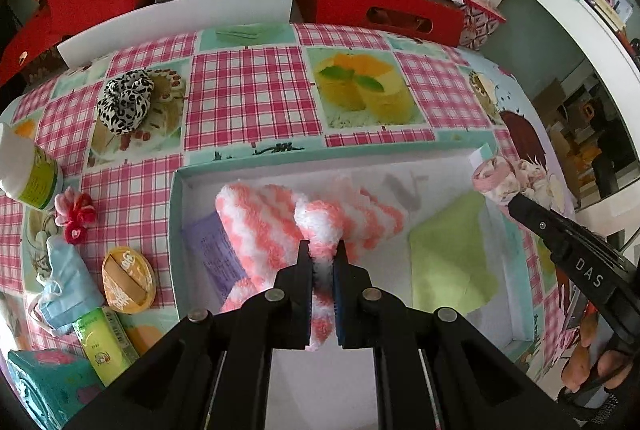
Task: Organize soft objects
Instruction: 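Lower the knit cloth into the tray and open the left tool while the right releases the scrunchie there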
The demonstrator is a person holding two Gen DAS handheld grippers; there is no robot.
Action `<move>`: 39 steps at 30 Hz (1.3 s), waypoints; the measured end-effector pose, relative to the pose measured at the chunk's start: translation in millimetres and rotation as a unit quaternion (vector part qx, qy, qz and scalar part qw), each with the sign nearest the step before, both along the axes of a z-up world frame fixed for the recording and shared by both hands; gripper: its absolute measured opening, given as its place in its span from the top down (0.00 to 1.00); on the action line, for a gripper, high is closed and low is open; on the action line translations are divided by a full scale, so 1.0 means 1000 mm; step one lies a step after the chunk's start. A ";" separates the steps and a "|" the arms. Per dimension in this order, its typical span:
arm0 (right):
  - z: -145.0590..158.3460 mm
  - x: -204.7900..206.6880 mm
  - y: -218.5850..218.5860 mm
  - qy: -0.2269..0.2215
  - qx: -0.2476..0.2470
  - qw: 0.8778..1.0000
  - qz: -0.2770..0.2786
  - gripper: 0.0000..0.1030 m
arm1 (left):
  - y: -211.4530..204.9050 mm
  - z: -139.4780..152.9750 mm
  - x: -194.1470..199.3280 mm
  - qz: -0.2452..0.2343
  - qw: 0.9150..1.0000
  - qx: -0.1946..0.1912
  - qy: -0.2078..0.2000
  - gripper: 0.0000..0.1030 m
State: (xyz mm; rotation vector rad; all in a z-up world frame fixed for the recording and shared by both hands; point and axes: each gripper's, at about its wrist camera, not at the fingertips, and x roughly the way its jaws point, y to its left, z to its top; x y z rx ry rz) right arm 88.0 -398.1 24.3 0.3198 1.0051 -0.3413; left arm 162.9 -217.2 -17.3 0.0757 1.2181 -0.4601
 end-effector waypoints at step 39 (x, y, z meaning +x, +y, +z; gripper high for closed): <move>-0.016 0.004 0.003 0.066 -0.008 0.998 -0.017 0.15 | 0.033 0.018 0.012 0.051 0.999 0.006 -0.015 0.26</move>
